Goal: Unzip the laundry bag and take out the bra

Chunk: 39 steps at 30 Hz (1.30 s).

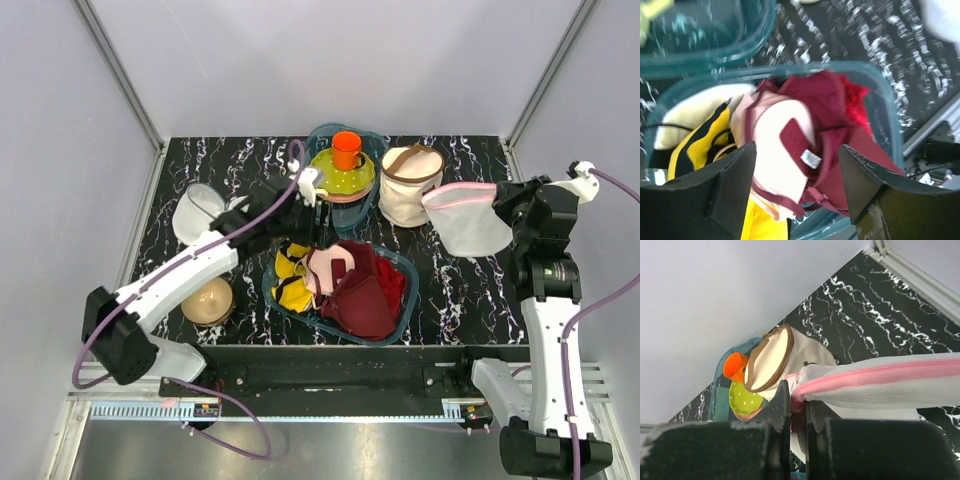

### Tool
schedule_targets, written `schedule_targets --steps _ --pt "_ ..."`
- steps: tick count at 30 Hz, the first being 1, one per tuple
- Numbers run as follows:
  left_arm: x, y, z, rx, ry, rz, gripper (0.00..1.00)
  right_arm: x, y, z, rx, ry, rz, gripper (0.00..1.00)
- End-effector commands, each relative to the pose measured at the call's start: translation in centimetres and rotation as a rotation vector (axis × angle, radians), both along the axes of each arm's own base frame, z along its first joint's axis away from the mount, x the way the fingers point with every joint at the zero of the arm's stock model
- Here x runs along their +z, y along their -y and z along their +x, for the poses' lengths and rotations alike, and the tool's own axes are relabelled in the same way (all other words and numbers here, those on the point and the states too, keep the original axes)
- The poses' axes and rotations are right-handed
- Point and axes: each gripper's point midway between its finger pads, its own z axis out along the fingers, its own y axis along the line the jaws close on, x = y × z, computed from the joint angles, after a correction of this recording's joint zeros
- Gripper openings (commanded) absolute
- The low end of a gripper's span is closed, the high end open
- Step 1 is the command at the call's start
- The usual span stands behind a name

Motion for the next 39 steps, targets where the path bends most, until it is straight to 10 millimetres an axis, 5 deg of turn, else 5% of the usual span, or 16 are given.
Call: schedule_targets --steps 1,6,11,14,15,16,17,18,19,27,32,39 --pt "6.6 -1.0 -1.0 -0.082 0.12 0.006 0.72 3.0 1.7 -1.8 -0.09 0.068 -0.073 0.0" --pt "8.0 -3.5 -1.3 -0.028 0.185 0.043 0.8 1.4 3.7 -1.5 -0.184 0.016 -0.122 0.0" --pt "8.6 -5.0 -1.2 0.022 0.218 0.041 0.82 2.7 6.4 2.5 -0.292 0.055 -0.192 0.0" --pt "8.6 -5.3 -0.9 0.049 0.218 0.032 0.83 0.9 7.9 5.3 -0.338 0.033 -0.153 0.0" --pt "8.6 -5.3 -0.8 0.057 0.219 0.034 0.84 0.1 8.1 5.8 -0.327 0.01 -0.121 0.07" --pt "8.4 -5.6 -0.9 0.059 0.21 0.046 0.86 -1.3 8.0 5.9 -0.316 -0.046 -0.096 0.24" --pt "8.4 -5.9 -1.0 0.066 0.204 0.056 0.88 -1.9 7.4 6.1 -0.287 -0.054 -0.074 0.74" --pt "8.4 -6.4 -0.9 0.085 0.202 0.076 0.91 -2.3 7.2 5.9 -0.285 -0.062 -0.065 0.95" --pt "7.9 -7.0 -1.2 0.093 0.181 0.1 0.92 -2.3 7.2 5.3 -0.286 -0.058 -0.066 1.0" --pt "9.8 -11.5 -1.4 0.21 0.29 0.138 0.99 -3.6 6.0 2.0 -0.218 -0.188 -0.107 1.0" --pt "10.9 -13.8 -1.5 0.285 0.381 0.165 0.99 -6.9 3.1 0.4 -0.08 -0.328 -0.025 1.0" --pt "12.3 -17.3 -1.2 0.538 0.533 0.046 0.99 -10.8 2.8 -1.0 -0.08 -0.436 0.001 1.0"
